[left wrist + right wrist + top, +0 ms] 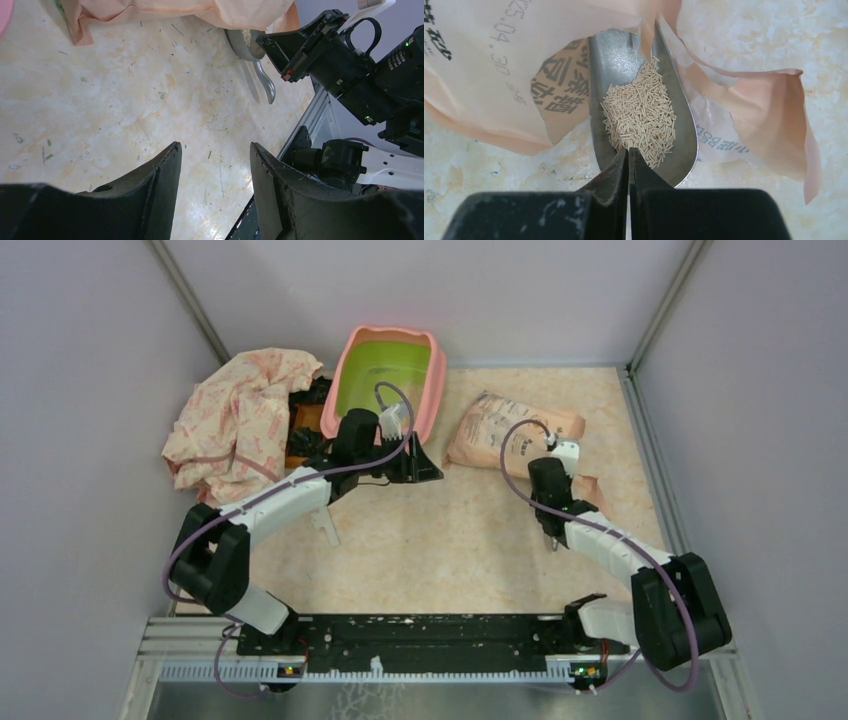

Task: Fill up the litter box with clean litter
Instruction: 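Scoop the cat litter from the cat litter bag.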

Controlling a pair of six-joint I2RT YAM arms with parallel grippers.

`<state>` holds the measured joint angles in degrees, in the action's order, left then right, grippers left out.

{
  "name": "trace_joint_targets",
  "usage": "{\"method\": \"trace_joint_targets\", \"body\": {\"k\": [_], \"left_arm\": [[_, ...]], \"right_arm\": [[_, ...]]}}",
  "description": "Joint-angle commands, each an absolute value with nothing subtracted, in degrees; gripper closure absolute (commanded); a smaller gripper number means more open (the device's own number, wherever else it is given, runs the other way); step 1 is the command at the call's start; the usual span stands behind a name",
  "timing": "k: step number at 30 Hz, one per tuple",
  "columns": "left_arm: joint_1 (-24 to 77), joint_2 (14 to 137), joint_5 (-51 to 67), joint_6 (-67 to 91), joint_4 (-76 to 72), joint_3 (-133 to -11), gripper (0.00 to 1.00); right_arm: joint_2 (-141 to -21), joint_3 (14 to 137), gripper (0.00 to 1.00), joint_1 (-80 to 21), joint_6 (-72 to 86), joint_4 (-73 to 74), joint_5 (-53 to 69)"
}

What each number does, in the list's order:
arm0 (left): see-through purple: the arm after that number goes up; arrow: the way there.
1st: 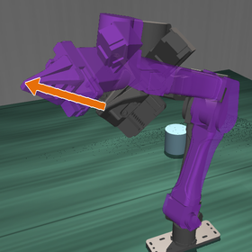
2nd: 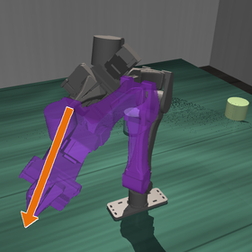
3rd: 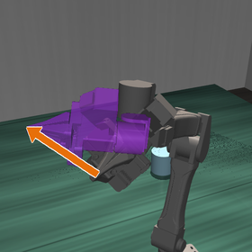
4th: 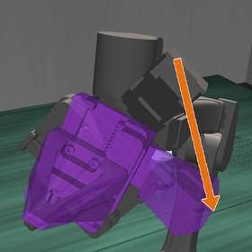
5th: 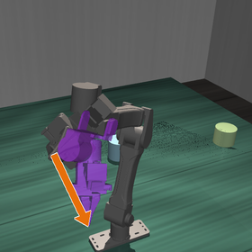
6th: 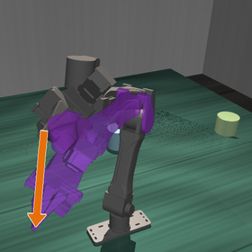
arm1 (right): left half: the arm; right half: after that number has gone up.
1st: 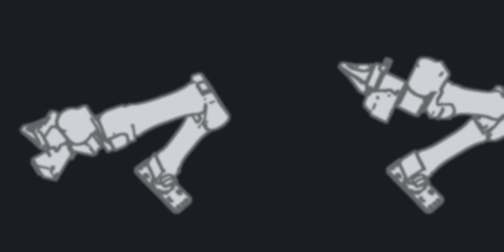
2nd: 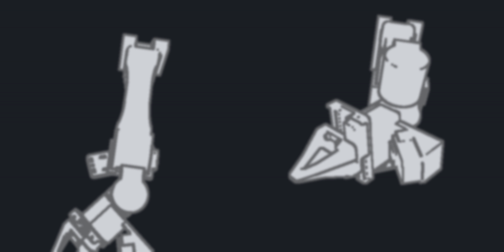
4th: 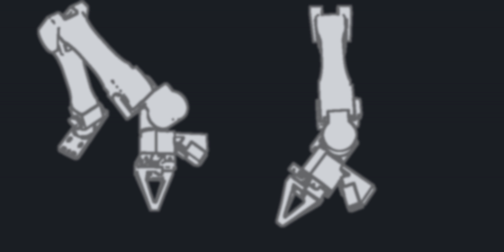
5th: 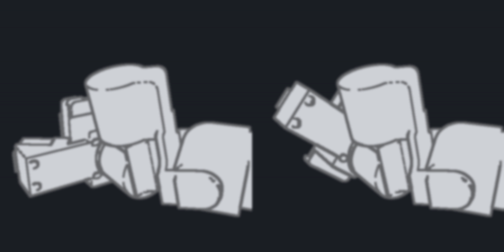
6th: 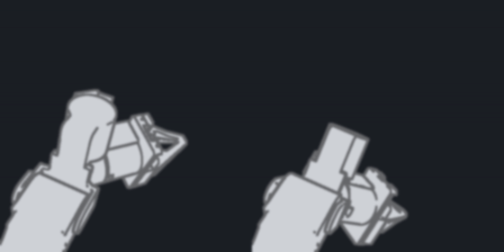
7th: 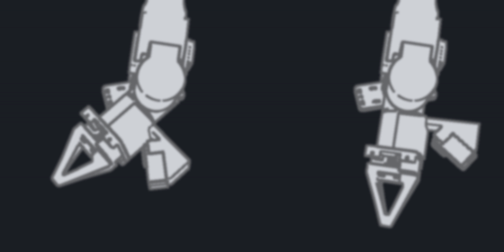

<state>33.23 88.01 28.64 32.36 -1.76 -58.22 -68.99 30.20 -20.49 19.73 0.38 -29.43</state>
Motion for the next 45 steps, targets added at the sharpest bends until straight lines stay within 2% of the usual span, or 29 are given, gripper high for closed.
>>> {"method": "trace_joint_targets", "body": {"k": [1, 6, 9, 15, 19, 21, 24, 25, 26, 27, 33, 40, 43, 45], "left_arm": [[32.96, 86.94, 28.82, 32.15, -4.03, -57.65, 0.41], [32.97, 87.07, 29.23, 31.99, -4.22, -57.79, 0.41], [33.0, 86.98, 29.33, 31.92, -4.3, -57.79, 0.41], [32.96, 86.73, 29.83, 32.17, -4.22, -57.49, 0.41], [32.98, 85.95, 29.52, 32.08, -3.71, -57.39, 0.41], [33.04, 85.73, 29.33, 32.08, -3.65, -57.32, 0.41], [32.96, 85.65, 29.37, 32.27, -3.6, -57.17, 0.41], [32.96, 85.61, 29.41, 32.41, -3.58, -57.09, 0.41], [32.96, 85.57, 29.52, 32.47, -3.6, -57.05, 0.41], [33.02, 85.45, 29.46, 32.49, -3.59, -56.94, 0.41], [33.01, 84.78, 29.27, 32.47, -3.34, -56.78, 0.41], [33.09, 84.18, 29.1, 32.61, -3.08, -56.69, 0.41], [33.09, 83.79, 28.84, 32.44, -2.83, -56.6, 0.41], [33.05, 83.74, 28.91, 32.43, -2.66, -56.68, 0.41]], "right_arm": [[-68.94, 35.64, 0.98, -20.11, 23.95, 10.82, -29.6], [-67.23, 38.35, 0.91, -16.15, 24.38, 20.6, -24.67], [-65.55, 38.03, 0.76, -14.07, 24.04, 23.29, -20.97], [-62.24, 37.11, 0.6, -13.45, 23.88, 23.28, -14.98], [-60.43, 35.97, 0.58, -13.45, 24.27, 23.03, -12.8], [-60.45, 35.29, 0.44, -13.47, 24.33, 23.47, -12.35], [-61.84, 35.58, 0.41, -13.45, 25.71, 24.55, -11.97], [-62.44, 35.81, 0.32, -13.45, 26.21, 24.93, -12.03], [-63.04, 35.92, 0.12, -13.45, 26.44, 25.03, -11.88], [-63.45, 35.9, 0.07, -13.45, 26.64, 25.23, -11.79], [-64.84, 35.42, 0.07, -13.45, 27.98, 25.07, -11.76], [-69.14, 33.42, 0.18, -13.45, 29.85, 22.36, -13.15], [-69.76, 32.87, 0.26, -13.33, 30.62, 21.61, -13.2], [-70.02, 33.18, 0.36, -13.27, 30.83, 21.7, -14.03]]}}
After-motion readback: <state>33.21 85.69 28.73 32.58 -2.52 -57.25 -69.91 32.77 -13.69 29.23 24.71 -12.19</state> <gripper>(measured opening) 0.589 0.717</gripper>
